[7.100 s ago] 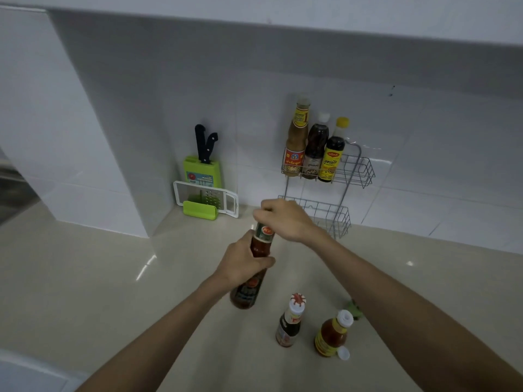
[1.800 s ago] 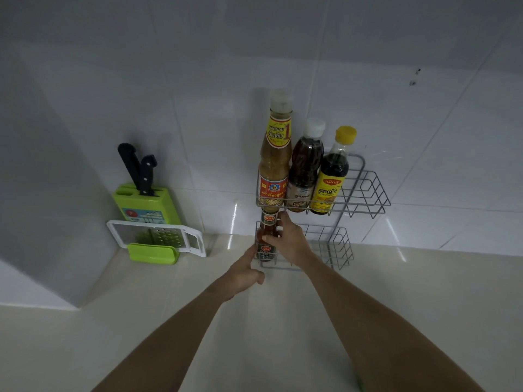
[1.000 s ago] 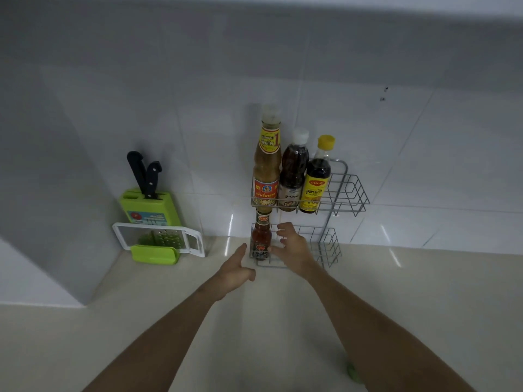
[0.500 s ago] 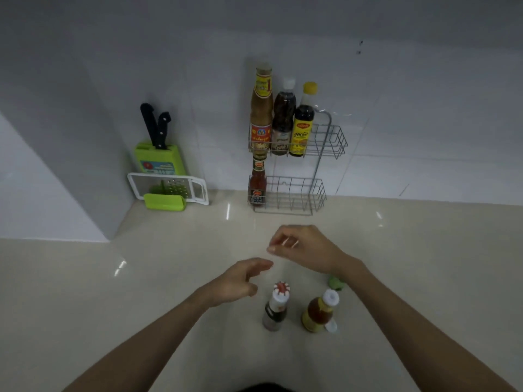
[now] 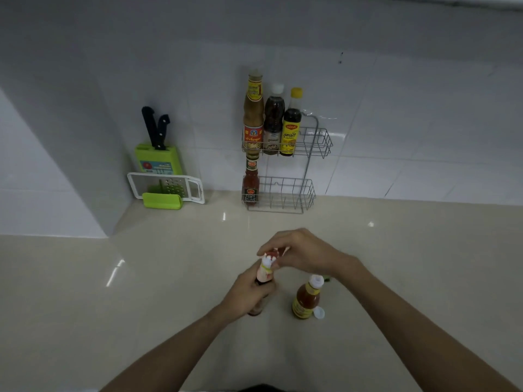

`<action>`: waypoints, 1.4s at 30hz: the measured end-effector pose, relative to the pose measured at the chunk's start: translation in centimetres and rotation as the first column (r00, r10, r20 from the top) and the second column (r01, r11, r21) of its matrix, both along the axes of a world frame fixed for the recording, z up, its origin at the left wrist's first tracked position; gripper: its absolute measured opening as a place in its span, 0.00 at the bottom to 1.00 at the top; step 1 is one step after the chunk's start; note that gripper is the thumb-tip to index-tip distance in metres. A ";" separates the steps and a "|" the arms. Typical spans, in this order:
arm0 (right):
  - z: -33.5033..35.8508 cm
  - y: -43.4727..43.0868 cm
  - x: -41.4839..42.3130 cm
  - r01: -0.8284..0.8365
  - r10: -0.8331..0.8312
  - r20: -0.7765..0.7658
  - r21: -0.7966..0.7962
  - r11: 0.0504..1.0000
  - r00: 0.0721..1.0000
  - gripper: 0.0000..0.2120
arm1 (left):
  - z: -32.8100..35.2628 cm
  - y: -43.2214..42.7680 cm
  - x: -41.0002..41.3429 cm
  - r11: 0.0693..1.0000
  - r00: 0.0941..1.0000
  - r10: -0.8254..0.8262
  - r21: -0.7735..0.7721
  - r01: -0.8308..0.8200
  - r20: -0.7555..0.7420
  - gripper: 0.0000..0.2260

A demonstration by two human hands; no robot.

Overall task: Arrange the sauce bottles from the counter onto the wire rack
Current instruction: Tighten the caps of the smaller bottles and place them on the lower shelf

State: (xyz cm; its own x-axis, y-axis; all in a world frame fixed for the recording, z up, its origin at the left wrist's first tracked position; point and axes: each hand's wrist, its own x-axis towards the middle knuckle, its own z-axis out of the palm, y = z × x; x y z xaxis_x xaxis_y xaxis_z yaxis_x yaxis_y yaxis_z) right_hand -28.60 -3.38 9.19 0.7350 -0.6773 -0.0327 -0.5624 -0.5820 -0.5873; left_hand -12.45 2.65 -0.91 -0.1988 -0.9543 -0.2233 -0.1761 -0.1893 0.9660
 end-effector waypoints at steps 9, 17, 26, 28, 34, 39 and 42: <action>10.5 -3.5 2.0 -0.182 0.190 -0.045 0.151 0.972 0.981 0.19 | 8.3 -1.8 1.2 0.977 0.969 -0.208 -0.079 0.199 -0.134 0.03; 9.1 -1.8 2.8 -0.311 0.203 -0.279 -0.428 0.849 0.939 0.23 | 10.3 -1.5 2.1 0.938 0.921 -0.348 -0.064 0.342 -0.177 0.04; 6.6 -0.9 3.4 0.002 0.047 0.041 -0.772 0.636 0.998 0.18 | 11.3 -1.7 1.4 0.987 0.992 -0.124 -0.109 0.121 -0.024 0.03; 5.2 -0.3 4.0 0.254 -0.243 0.119 -0.707 0.660 0.963 0.20 | 10.0 -1.8 0.3 0.967 0.963 0.219 -0.163 -0.193 0.156 0.05; 5.8 -0.6 3.7 0.038 -0.206 -0.175 -0.667 0.744 0.963 0.37 | 10.0 -2.7 2.2 0.992 0.983 0.041 -0.121 -0.019 0.181 0.03; 9.0 -1.8 2.3 -0.220 0.142 -0.180 -0.568 0.793 0.973 0.19 | 12.0 -3.4 3.8 0.946 0.948 -0.317 -0.071 0.317 0.016 0.05; 9.0 -2.2 2.8 -0.262 0.123 -0.255 -0.632 0.729 0.959 0.13 | 11.8 -3.6 2.8 0.973 0.978 -0.202 -0.105 0.207 0.054 0.04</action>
State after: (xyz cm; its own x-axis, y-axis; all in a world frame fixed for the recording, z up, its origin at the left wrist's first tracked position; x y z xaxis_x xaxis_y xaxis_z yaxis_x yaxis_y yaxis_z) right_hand -25.82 -5.57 18.17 0.8787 -0.4252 0.2172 -0.4504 -0.8891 0.0813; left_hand -9.64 -0.97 10.93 -0.3852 -0.9134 -0.1318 -0.2417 -0.0380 0.9696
